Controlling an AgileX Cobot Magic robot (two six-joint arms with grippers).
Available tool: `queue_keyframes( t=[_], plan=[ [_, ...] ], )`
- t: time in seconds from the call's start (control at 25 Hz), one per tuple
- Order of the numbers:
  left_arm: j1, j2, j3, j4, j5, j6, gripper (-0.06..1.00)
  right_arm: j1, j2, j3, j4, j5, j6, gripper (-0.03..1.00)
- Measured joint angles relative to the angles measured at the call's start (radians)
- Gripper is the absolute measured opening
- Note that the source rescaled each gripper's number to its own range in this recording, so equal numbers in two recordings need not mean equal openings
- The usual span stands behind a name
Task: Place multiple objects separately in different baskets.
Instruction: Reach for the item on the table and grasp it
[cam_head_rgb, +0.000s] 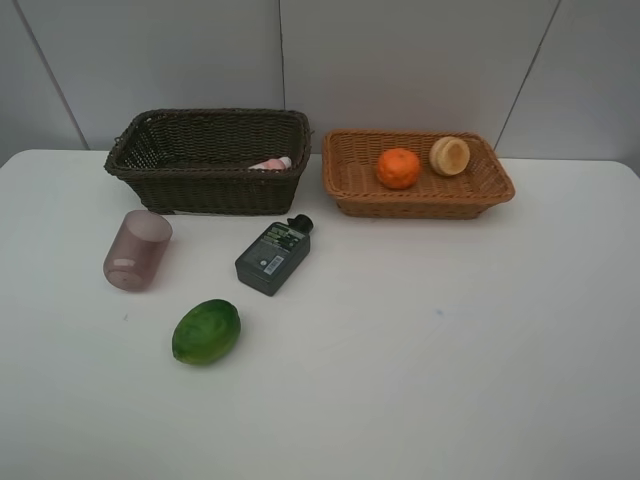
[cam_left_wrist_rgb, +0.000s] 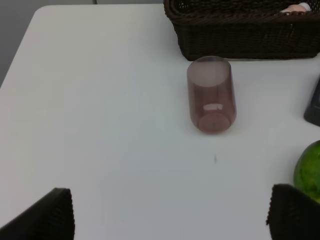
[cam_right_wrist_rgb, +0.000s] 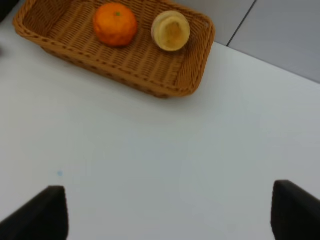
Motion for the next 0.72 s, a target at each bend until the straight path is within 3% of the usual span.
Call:
queue_keyframes(
  t=[0.28, 0.56, 0.72],
  plan=[
    [0.0, 0.0, 0.0, 0.0, 0.0, 0.0, 1.0, 0.0, -0.108, 0.013, -0.019, 0.159, 0.063, 0.82],
    [0.0, 0.0, 0.0, 0.001, 0.0, 0.0, 1.0, 0.0, -0.201, 0.076, 0.115, 0.106, 0.063, 0.82],
    [0.0, 0.0, 0.0, 0.001, 0.0, 0.0, 1.0, -0.028, -0.243, 0.127, 0.141, 0.097, 0.065, 0.82]
  ],
)
